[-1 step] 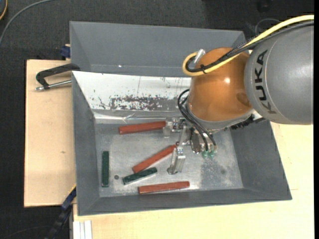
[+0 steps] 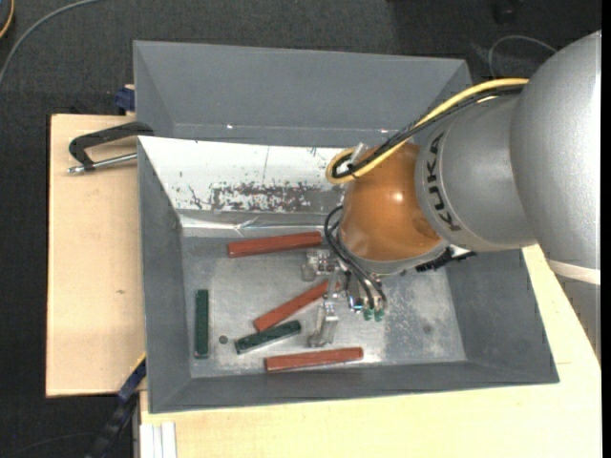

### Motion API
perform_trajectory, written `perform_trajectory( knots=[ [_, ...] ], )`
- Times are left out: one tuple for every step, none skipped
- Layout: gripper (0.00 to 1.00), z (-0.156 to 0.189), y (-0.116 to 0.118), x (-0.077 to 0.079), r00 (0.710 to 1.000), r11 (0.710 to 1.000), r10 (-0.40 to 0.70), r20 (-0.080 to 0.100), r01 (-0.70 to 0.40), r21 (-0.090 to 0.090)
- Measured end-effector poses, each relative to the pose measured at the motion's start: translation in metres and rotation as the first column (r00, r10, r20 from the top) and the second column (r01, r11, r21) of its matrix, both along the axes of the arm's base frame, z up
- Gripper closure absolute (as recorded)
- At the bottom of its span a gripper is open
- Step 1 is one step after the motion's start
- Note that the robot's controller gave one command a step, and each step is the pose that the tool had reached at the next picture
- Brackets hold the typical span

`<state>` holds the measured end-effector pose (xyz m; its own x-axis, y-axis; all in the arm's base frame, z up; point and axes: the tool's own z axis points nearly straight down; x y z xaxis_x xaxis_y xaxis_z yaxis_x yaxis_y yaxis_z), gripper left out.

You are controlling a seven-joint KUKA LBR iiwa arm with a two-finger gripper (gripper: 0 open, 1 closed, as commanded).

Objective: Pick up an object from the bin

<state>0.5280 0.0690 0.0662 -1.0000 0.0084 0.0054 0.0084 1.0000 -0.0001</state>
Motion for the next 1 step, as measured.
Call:
perform_trajectory(
  knots=[
    [1.0,0.0043,0.001,0.0013,1.0,1.0,0.001,0.006,-0.001,0.002]
  ],
)
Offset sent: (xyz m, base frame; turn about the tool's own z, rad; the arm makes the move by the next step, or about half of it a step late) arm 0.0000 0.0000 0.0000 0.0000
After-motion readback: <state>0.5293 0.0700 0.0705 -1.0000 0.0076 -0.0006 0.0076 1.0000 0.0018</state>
